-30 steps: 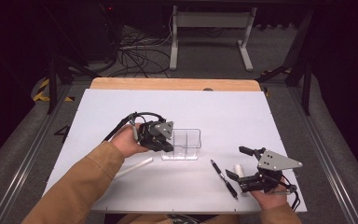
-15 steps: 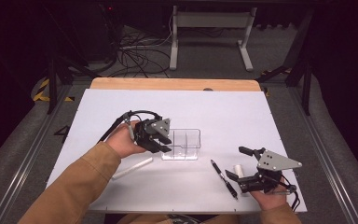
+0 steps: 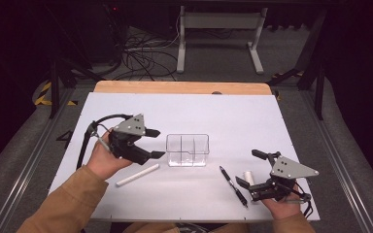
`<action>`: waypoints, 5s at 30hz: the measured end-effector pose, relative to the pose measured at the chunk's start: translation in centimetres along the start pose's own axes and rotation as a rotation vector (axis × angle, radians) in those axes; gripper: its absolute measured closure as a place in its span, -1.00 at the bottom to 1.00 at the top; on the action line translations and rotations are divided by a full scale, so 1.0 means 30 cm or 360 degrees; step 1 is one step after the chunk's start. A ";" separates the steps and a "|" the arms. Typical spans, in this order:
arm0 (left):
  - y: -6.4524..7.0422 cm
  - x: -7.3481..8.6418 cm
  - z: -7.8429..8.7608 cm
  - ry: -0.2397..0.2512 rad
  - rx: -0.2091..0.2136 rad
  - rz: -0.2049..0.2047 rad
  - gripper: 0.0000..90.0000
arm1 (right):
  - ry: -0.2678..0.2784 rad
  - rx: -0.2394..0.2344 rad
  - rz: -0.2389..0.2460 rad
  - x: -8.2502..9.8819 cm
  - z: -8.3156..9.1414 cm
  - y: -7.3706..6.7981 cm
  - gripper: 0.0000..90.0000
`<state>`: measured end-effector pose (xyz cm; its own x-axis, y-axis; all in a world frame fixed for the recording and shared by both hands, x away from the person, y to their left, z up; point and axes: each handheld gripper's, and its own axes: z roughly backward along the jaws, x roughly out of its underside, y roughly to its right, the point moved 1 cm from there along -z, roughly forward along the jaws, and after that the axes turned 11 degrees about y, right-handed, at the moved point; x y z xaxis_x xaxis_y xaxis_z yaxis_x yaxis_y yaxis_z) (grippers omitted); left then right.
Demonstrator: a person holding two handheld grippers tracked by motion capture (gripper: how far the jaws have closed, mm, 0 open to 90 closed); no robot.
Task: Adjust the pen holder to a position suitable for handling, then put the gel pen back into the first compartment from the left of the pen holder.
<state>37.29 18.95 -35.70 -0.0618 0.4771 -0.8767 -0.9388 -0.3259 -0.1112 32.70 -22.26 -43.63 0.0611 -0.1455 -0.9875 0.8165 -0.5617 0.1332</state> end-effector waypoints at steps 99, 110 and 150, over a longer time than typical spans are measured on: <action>0.138 0.406 0.233 0.0462 -0.0533 0.0324 -0.97 | -0.1156 0.0269 -0.0417 -0.025 -0.275 0.000 -0.03; 0.140 0.404 0.235 0.0465 -0.0533 0.0324 -0.95 | -0.1260 0.0375 -0.0610 -0.006 -0.290 -0.001 0.20; 0.141 0.403 0.228 0.0457 -0.0512 0.0336 -0.95 | -0.1593 0.0544 -0.0645 0.070 -0.338 -0.042 0.71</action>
<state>30.24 28.91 -43.57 -0.1017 0.1434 -0.9844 -0.7607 -0.6489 -0.0160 37.62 -13.59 -46.72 -0.7845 -0.4022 -0.4720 0.4626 -0.8865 -0.0134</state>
